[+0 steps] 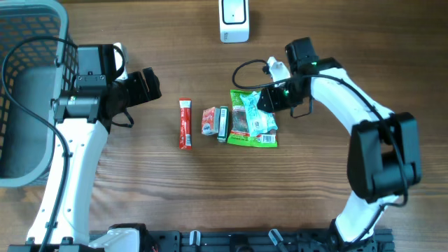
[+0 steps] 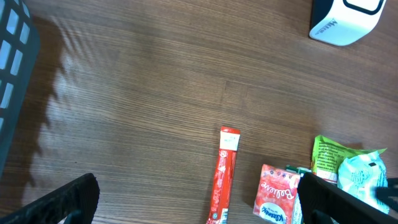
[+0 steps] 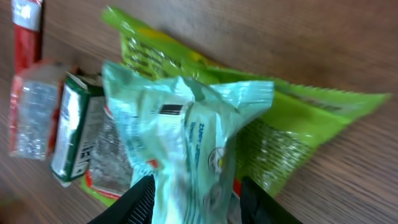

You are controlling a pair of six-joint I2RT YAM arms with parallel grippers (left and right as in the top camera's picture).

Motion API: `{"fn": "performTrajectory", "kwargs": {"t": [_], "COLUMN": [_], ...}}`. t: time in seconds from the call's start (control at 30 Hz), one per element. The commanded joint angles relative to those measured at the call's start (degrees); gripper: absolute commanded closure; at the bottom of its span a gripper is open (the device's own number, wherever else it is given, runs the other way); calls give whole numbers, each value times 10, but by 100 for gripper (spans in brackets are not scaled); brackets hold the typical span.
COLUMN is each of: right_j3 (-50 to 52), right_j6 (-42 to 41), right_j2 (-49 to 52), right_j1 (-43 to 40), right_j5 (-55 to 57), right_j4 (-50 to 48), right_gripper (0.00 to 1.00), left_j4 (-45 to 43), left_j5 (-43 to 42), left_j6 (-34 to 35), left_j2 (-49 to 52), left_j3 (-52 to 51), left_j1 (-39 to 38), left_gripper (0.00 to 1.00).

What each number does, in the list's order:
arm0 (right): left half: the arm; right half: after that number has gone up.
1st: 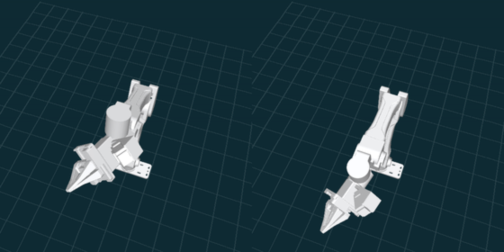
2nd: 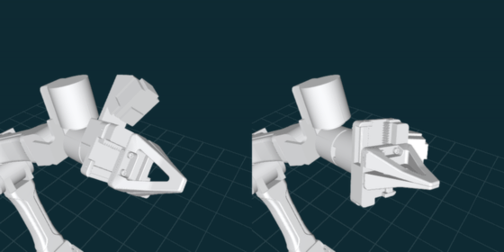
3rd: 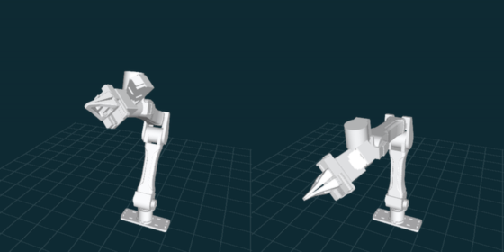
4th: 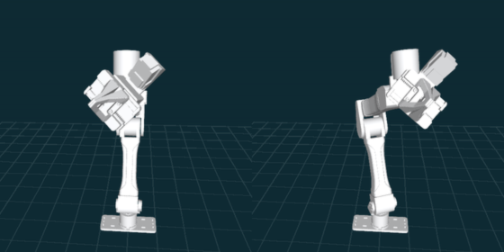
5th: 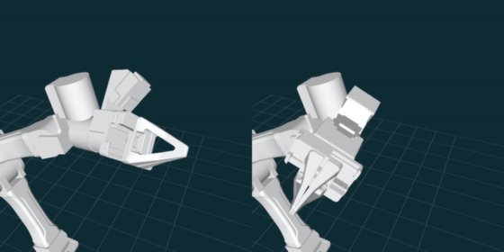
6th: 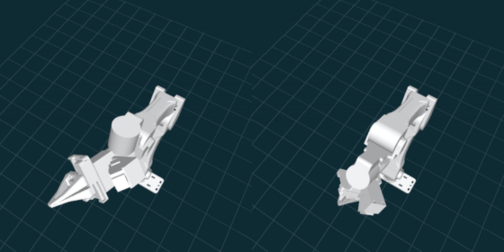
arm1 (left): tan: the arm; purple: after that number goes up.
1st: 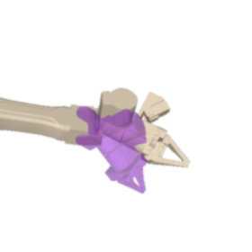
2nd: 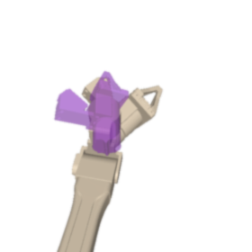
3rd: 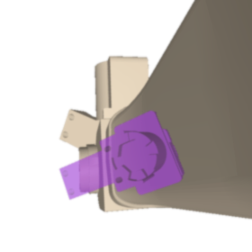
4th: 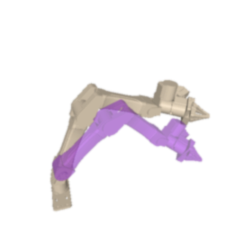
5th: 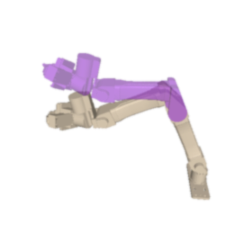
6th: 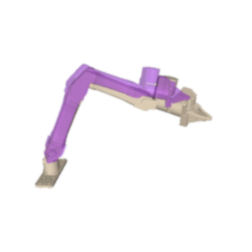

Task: Scan the item barcode
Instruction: 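Move the right gripper to the green snack bag and grasp it, then lift the green bag with the right gripper toward the scanner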

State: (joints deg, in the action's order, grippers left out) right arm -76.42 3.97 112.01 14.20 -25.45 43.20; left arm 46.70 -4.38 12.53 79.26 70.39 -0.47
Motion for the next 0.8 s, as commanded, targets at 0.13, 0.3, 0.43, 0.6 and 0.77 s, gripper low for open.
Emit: {"fn": "performTrajectory", "kwargs": {"t": [0.13, 0.3, 0.43, 0.6, 0.77], "right_j3": [4, -4, -4, -4, -4], "right_j6": [38, 35, 8, -81, -91], "right_j2": [41, -6, -73, -111, -118], "right_j1": [0, -16, -47, -77, -86], "right_j5": [-62, -134, -184, -183, -221], "right_j4": [-2, 6, 10, 14, 31], "right_gripper": [75, 96, 96, 96, 96], "left_j4": [-1, -1, -1, -1, -1], "left_j5": [-7, -7, -7, -7, -7], "left_j6": [-7, -7, -7, -7, -7], "left_j2": [2, 2, 2, 2, 2], "left_j3": [-3, -3, -3, -3, -3], "left_j1": [0, 0, 0, 0, 0], "left_gripper": [0, 0, 0, 0, 0]}}
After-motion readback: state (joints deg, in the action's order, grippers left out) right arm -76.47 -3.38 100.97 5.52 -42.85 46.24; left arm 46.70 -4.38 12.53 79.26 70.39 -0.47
